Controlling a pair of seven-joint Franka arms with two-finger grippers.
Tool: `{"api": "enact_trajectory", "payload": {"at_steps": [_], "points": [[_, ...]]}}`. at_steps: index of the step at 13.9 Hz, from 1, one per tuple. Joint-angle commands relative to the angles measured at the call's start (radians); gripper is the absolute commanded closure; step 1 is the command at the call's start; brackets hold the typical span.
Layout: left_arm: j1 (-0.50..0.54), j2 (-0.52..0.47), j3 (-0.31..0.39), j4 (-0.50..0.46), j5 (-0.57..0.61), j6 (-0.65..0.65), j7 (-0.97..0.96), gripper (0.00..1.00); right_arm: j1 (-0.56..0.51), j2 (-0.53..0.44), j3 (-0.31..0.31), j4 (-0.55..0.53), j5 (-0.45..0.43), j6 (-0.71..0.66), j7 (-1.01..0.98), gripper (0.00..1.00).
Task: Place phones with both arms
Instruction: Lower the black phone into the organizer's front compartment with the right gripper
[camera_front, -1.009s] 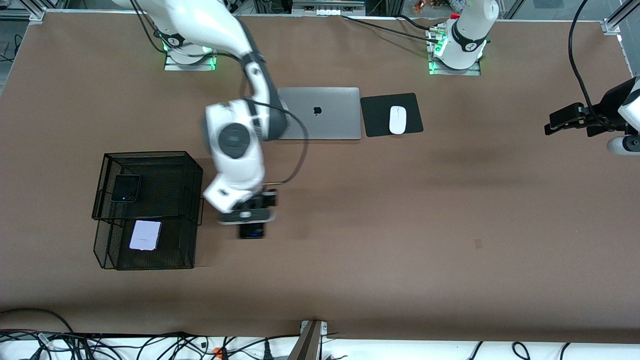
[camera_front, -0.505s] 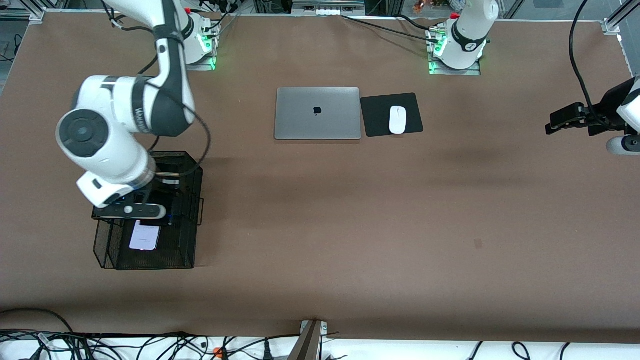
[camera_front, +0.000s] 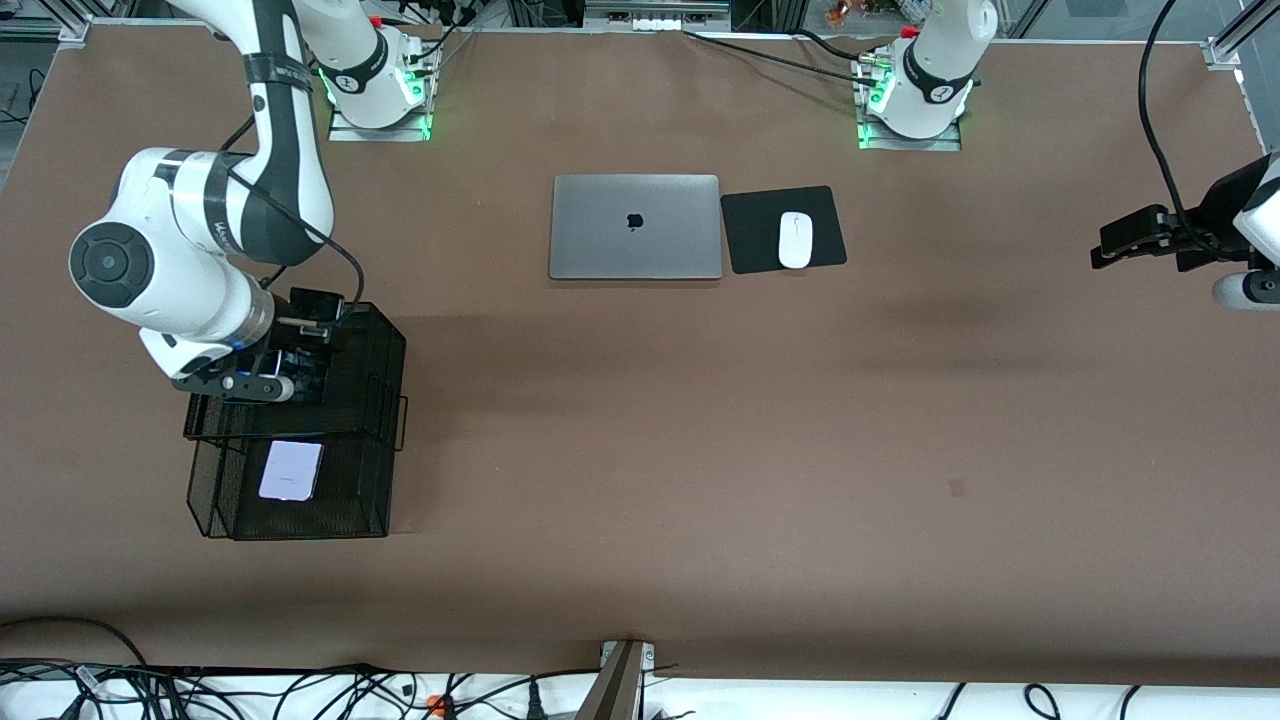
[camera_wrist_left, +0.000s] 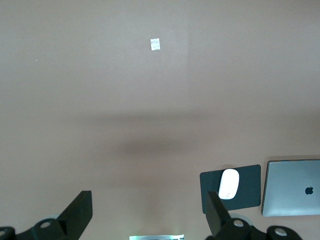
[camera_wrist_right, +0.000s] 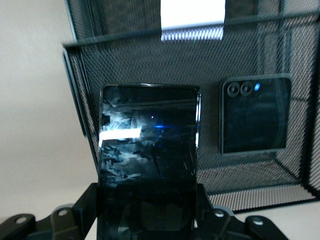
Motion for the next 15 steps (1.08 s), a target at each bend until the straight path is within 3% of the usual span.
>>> {"api": "enact_trajectory", "payload": {"at_steps": [1, 11, 14, 15], "points": [[0.002, -0.022, -0.007, -0.021, 0.022, -0.003, -0.001, 0.00, 0.015, -0.050, 0.005, -0.062, 0.005, 0.027, -0.010, 1.00], [0.002, -0.022, -0.005, -0.021, 0.022, -0.003, 0.002, 0.00, 0.003, 0.044, 0.008, -0.063, 0.008, 0.131, -0.012, 1.00], [0.002, -0.022, -0.007, -0.020, 0.022, -0.003, 0.008, 0.00, 0.003, 0.071, 0.009, -0.059, 0.066, 0.154, -0.012, 0.93], [0.003, -0.022, -0.008, -0.017, 0.022, -0.002, 0.010, 0.00, 0.003, 0.085, 0.009, -0.057, 0.089, 0.156, -0.012, 0.81]]}}
